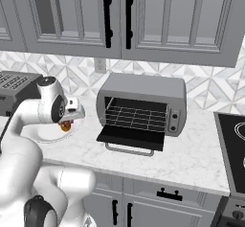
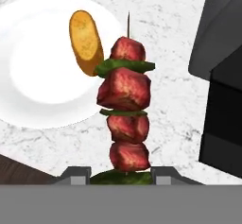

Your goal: Pick up the kebab skewer and baguette bread, and place them inside the toaster oven. Close the toaster oven door and start by setting the timer.

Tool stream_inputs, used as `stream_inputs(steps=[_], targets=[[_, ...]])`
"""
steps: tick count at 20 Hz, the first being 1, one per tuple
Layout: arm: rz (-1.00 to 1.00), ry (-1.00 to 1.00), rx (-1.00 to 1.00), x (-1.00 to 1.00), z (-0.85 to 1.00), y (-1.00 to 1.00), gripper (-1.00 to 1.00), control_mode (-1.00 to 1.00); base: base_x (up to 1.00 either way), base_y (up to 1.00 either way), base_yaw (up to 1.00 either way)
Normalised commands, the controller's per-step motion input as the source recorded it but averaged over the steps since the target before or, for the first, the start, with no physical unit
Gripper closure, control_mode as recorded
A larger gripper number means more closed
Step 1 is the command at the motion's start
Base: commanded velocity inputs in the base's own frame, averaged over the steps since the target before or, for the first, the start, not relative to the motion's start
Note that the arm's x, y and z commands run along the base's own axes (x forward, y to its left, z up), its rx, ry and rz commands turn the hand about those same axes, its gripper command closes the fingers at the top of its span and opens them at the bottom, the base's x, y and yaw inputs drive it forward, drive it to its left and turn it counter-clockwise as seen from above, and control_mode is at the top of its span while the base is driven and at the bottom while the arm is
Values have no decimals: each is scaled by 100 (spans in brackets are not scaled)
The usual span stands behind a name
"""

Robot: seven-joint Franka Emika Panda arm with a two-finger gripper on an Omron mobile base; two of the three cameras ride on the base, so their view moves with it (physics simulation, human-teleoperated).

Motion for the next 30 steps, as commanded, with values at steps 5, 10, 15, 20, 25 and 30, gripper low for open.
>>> stream_inputs(steps=[5,10,15,20,25,30], targets=[[-13,0,0,4,15,-93,100,-100,0,0,0],[-10,3,0,11,3,-100,100,-100,0,0,0],[-5,12,0,21,0,-54,100,-100,0,0,0],[0,15,0,38,3,-7,100,-100,0,0,0],[0,1,0,31,3,-14,100,-100,0,0,0],[0,0,0,39,0,-5,100,-100,0,0,0]])
